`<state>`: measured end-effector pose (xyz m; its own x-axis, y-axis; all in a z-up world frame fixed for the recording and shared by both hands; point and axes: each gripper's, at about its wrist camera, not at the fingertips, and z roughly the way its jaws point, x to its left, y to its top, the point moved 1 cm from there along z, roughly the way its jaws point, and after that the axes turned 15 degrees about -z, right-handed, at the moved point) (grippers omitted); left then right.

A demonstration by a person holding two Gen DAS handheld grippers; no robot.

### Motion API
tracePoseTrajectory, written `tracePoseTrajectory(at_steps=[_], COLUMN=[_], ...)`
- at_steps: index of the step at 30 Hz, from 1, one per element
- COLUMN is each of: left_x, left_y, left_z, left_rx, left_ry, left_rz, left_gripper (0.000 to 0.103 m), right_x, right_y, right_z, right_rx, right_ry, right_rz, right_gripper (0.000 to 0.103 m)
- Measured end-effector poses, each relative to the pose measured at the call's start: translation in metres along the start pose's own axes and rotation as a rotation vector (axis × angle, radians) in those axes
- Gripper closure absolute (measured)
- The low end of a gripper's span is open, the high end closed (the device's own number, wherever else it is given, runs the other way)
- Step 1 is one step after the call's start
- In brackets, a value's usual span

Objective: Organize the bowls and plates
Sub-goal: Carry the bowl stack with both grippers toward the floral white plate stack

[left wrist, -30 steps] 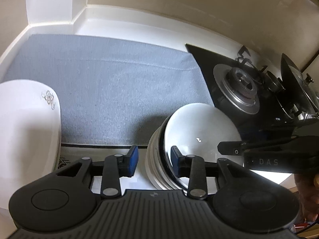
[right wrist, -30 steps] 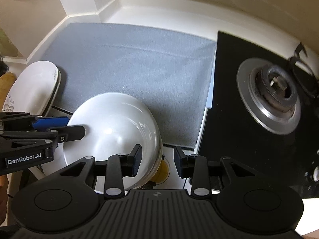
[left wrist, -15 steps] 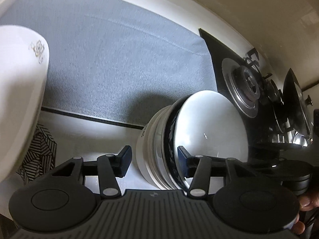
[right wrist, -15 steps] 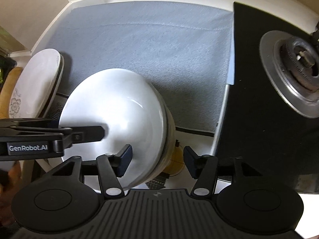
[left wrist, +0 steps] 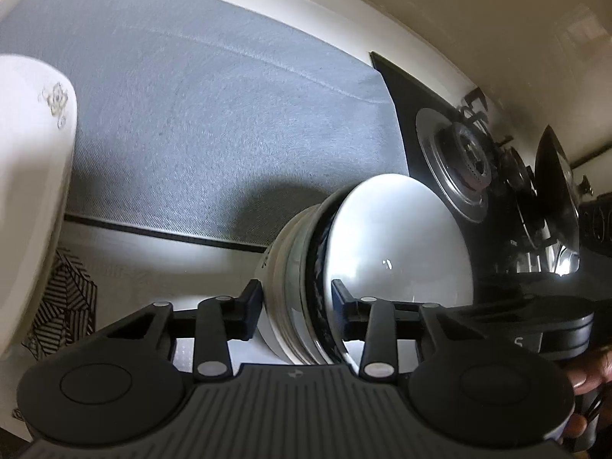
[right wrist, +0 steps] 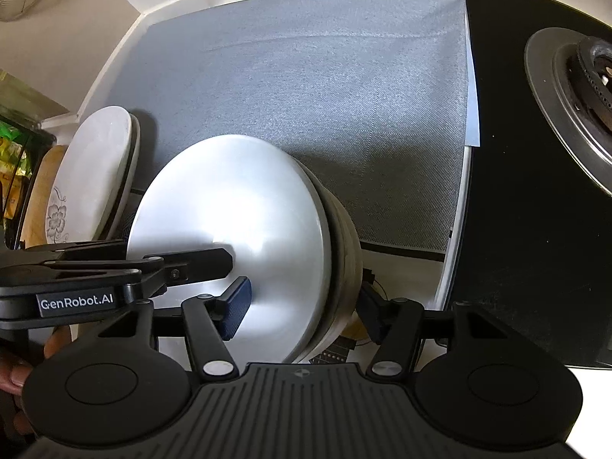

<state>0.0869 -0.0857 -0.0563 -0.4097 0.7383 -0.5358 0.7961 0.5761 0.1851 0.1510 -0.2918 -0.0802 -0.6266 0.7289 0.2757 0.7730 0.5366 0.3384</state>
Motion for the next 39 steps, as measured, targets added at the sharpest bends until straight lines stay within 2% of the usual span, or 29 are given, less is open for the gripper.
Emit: tracePoseTrajectory(at_steps=[3, 10, 15, 17, 21, 28, 34, 39], left_x=[0.003, 0.028, 0.026, 0.022, 0.024, 0.015, 0.027, 0.062], left_y=[0.004, 0.016, 0.016, 0.013, 0.013, 0.021, 0.037, 0.053], left_z=[-0.003, -0.013, -0.015, -0.016, -0.023, -0.058, -0.098, -0.126], left_rx=[-0.018, -0.063, -0.074, -0.092, -0.125, -0.239, -0.334, -0.376], left_ry=[0.009, 0.021, 0.035, 0.052, 0.042, 0.017, 0.016, 0.044], left_rz=[-0.013, -0.099, -0.049, -0.012, -0.003, 0.083, 0.075, 0.017], left_gripper=[0.065, 0.062, 0.061, 0.062, 0.062, 0.062, 0.062, 0.062], right_x=[0.001, 0.022, 0.013, 0.014, 0.016, 0.029, 0.057, 0.089], right_y=[0.003, 0.022, 0.022, 0.021, 0.015, 0.018, 0.047, 0.075], right_z=[-0.002, 0.004, 0.012, 0.011, 0.005, -0.016, -0.031, -0.024], right_rx=[-0.01, -0.037, -0.064, -0.071, -0.096, -0.189, -0.267, -0.279], right_ry=[-0.003, -0.018, 0.028, 0.026, 0.014, 0.008, 0.005, 0.033], right_rz=[0.0, -0.036, 0.047, 0.039, 0.048, 0.061, 0.03, -0.024], right_gripper=[0.049, 0.052, 0.054, 0.055, 0.059, 0.061, 0.061, 0.061])
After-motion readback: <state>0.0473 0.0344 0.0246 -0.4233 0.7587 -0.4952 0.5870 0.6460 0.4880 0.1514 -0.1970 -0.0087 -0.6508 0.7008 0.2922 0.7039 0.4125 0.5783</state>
